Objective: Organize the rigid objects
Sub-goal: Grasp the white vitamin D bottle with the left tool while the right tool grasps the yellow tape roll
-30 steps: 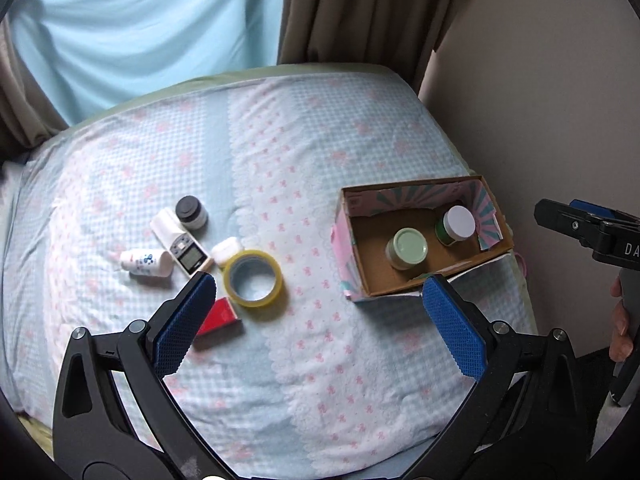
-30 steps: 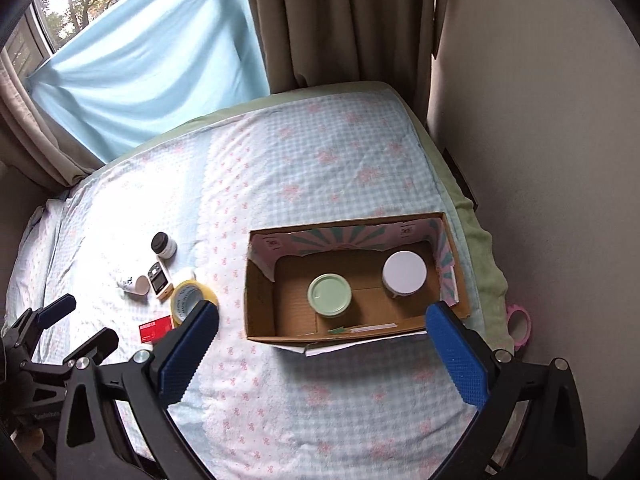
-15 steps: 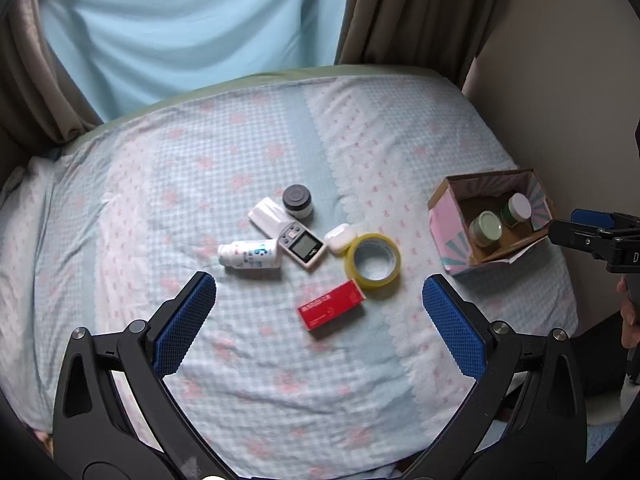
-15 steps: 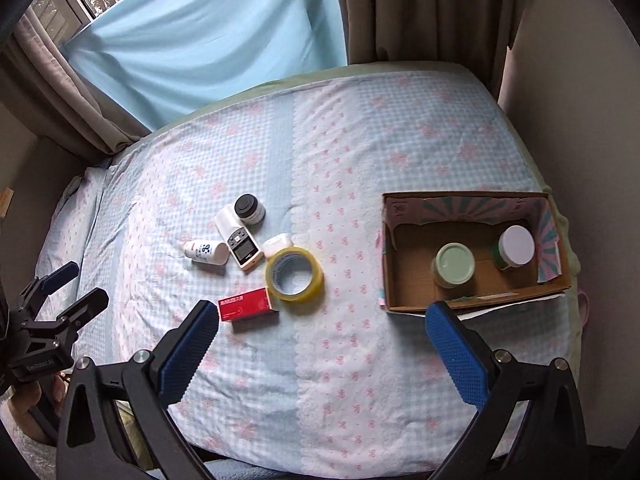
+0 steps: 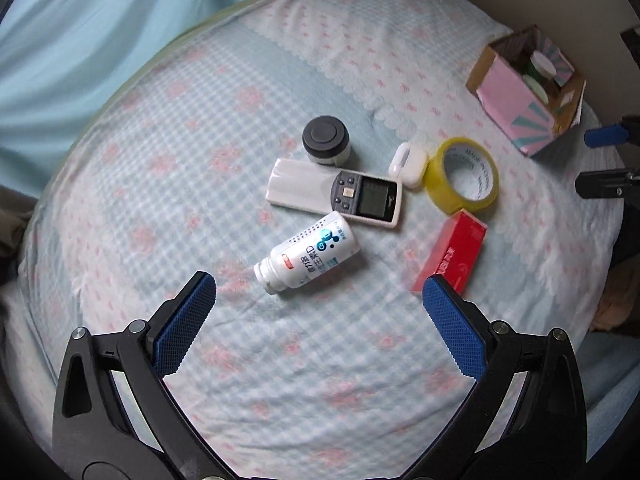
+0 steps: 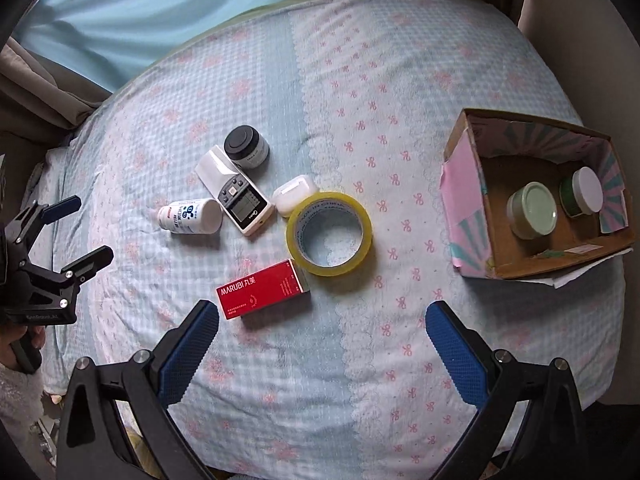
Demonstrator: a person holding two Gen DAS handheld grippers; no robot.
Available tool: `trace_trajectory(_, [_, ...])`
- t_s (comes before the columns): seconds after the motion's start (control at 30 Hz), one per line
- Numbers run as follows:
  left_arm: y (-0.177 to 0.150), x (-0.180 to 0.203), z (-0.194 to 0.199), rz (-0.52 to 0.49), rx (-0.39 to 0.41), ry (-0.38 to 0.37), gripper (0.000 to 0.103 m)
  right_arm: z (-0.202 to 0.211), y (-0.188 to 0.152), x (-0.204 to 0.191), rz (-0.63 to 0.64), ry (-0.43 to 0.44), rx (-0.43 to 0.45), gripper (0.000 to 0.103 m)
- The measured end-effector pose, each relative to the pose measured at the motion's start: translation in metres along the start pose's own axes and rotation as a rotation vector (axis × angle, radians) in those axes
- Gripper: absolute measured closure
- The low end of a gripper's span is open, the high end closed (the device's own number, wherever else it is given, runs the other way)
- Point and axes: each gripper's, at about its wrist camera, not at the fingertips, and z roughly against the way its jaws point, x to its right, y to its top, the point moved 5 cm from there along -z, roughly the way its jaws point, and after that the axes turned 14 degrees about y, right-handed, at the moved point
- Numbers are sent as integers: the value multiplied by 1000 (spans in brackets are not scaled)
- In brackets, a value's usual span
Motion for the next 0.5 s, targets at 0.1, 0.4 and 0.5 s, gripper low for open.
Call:
trace_trajectory(0.1, [0, 14, -45, -183, -16, -14, 0, -35, 5, 5, -35, 10, -19, 0])
trace_trajectory(0.4, [2, 30, -120, -461, -62, -102, 4, -123, 10, 44, -227, -40, -76, 0])
trace_trajectory(0.5, [3, 37, -134, -518, -75, -126, 5, -137, 14, 53, -246, -55, -75, 0])
